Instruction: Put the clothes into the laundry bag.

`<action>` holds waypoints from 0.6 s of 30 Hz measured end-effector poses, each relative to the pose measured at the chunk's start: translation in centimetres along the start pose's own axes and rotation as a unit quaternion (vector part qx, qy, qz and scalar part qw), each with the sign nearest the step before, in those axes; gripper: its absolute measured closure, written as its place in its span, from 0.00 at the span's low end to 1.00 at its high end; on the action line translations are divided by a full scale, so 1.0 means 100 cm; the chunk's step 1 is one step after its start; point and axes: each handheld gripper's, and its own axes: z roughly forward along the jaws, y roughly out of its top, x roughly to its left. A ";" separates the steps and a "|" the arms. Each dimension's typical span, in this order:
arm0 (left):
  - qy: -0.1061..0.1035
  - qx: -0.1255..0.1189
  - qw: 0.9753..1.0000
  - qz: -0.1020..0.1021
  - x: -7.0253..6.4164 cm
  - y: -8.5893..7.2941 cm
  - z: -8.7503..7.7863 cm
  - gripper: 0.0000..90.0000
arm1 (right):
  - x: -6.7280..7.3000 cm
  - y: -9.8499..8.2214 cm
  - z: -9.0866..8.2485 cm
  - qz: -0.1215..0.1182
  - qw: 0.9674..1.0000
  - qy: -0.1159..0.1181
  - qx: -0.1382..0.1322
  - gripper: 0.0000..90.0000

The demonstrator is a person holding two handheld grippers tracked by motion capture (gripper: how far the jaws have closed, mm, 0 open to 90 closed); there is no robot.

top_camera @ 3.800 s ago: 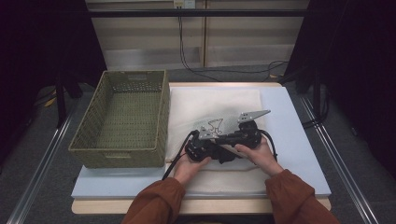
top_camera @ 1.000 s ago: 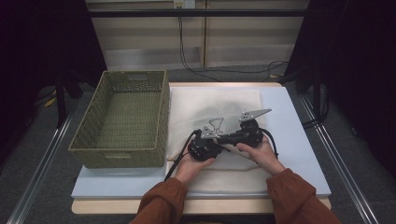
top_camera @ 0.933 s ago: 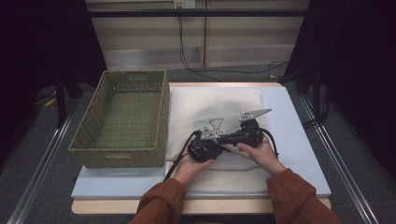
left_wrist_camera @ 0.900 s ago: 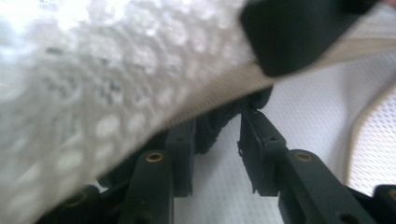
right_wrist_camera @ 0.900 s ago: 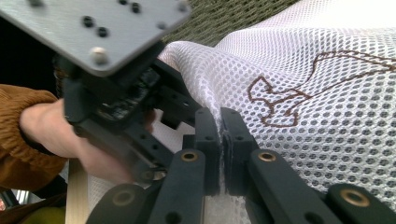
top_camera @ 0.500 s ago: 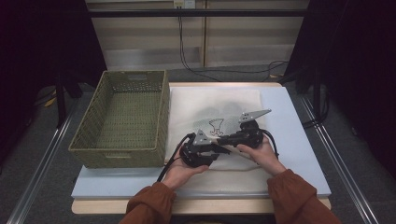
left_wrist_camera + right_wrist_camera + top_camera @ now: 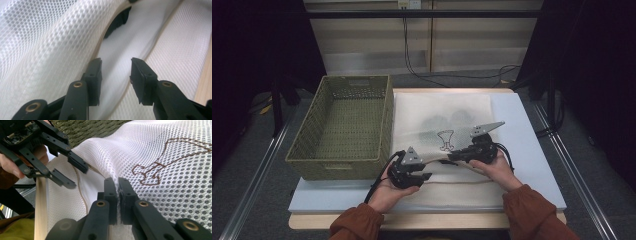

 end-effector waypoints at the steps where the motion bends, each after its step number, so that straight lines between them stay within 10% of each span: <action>1: -0.005 -0.002 1.000 0.000 0.001 -0.002 -0.001 0.67 | 0.000 -0.001 -0.001 0.001 1.000 0.000 0.001 0.96; 18: -0.004 0.002 1.000 -0.008 -0.002 -0.026 -0.021 0.67 | 0.001 -0.022 0.006 -0.006 1.000 -0.011 0.013 0.95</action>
